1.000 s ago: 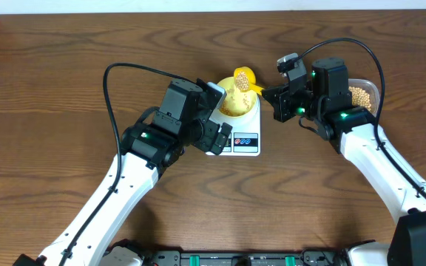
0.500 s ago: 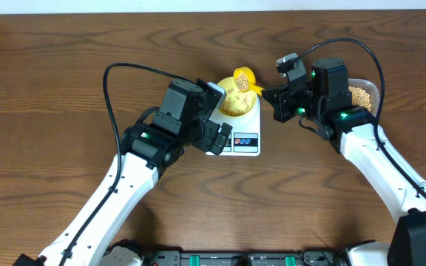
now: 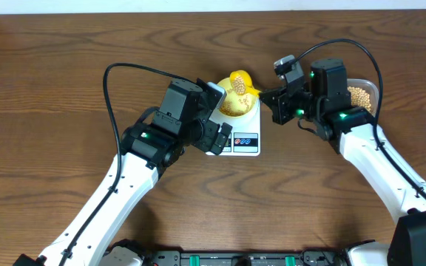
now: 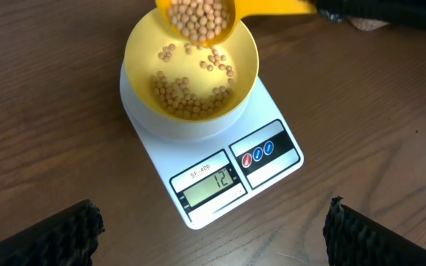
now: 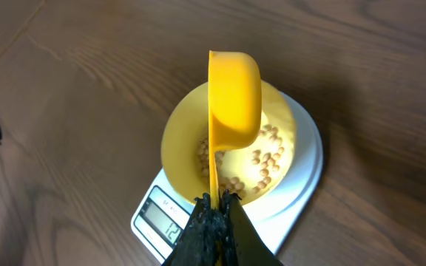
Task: Scoop item into bowl and weigh 50g on scale
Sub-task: 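Tilt the scoop with the right gripper to pour soybeans into the bowl, then hold the tilted scoop over the bowl, shaking soybeans out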
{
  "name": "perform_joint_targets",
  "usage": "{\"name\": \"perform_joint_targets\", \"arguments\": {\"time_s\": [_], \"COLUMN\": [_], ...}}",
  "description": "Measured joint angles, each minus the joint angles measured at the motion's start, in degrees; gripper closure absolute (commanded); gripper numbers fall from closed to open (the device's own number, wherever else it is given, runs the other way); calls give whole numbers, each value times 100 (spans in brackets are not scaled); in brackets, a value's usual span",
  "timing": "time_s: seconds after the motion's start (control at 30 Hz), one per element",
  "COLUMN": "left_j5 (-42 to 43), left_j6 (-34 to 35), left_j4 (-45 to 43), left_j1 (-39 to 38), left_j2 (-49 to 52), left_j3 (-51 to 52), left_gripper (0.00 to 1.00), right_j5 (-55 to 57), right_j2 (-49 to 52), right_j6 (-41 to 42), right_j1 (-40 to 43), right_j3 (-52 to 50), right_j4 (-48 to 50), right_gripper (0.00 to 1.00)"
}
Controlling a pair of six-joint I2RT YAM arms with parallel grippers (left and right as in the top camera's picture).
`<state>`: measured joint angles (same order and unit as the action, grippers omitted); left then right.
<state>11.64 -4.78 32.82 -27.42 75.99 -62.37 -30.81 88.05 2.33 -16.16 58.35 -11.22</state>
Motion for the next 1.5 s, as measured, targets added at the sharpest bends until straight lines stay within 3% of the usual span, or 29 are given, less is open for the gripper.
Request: {"name": "perform_joint_targets", "arguments": {"time_s": [1.5], "left_j5": [2], "left_j6": [0], "left_j4": [0], "left_j1": [0], "left_j2": [0], "left_j3": [0], "left_gripper": [2], "right_j5": [87], "right_j2": [0], "right_j6": [-1102], "right_j1": [-70], "right_j3": [0], "right_j4": [-9], "right_gripper": [99]}}
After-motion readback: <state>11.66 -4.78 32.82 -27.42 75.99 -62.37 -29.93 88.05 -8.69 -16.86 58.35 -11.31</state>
